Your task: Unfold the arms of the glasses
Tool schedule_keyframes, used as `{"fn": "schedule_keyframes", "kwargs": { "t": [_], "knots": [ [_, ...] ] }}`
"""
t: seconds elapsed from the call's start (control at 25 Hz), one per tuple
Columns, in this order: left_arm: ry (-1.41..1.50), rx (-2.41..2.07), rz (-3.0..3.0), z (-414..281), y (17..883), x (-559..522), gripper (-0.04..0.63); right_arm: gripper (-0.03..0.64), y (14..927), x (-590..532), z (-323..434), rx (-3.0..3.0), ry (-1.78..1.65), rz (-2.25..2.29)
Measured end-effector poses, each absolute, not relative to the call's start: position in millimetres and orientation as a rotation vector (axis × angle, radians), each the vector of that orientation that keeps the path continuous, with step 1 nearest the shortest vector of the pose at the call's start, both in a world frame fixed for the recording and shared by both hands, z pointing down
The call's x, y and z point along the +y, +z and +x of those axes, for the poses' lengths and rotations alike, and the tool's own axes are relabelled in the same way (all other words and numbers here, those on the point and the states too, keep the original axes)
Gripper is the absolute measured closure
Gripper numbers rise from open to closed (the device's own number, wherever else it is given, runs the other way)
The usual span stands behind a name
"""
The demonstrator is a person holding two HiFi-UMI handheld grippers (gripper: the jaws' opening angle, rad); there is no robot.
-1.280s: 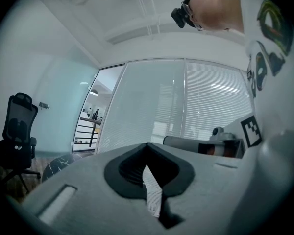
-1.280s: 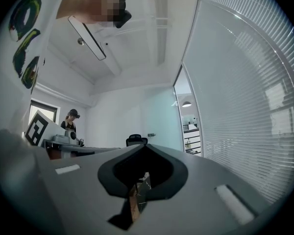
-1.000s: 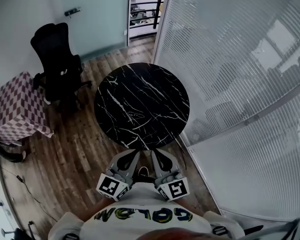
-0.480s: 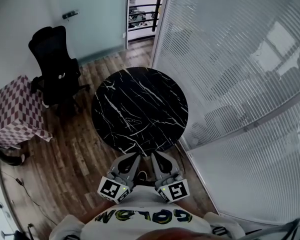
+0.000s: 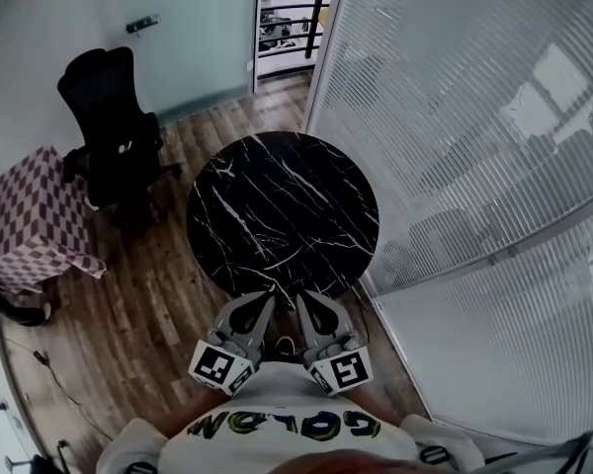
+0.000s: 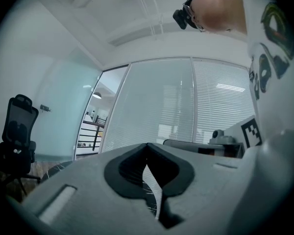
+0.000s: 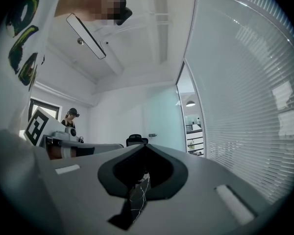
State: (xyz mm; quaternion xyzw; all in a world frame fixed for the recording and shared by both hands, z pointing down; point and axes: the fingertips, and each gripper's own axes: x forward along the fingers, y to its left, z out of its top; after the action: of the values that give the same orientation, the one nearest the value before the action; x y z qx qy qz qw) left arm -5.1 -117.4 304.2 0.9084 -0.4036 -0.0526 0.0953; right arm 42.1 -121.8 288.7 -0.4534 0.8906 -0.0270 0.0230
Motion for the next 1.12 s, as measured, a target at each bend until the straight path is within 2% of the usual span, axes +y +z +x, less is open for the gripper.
{"fn": "schedule_keyframes", "kwargs": {
  "t": [0.32,0.76,1.12],
  "knots": [
    [-0.144,-1.17,2.664,-7,314,-114,0.592,0.615,296,-121,40,2.795,-0.083,-1.429],
    [0.003,-1.168,2.539,-20,371,-123,0.592,0.615,346,-132,35,2.876,-0.242,-1.444],
    [0.055,-1.147,2.531,-21,397,-157,0.591,0.615,370,-164,30,2.96,-0.205,-1.418]
  ]
}}
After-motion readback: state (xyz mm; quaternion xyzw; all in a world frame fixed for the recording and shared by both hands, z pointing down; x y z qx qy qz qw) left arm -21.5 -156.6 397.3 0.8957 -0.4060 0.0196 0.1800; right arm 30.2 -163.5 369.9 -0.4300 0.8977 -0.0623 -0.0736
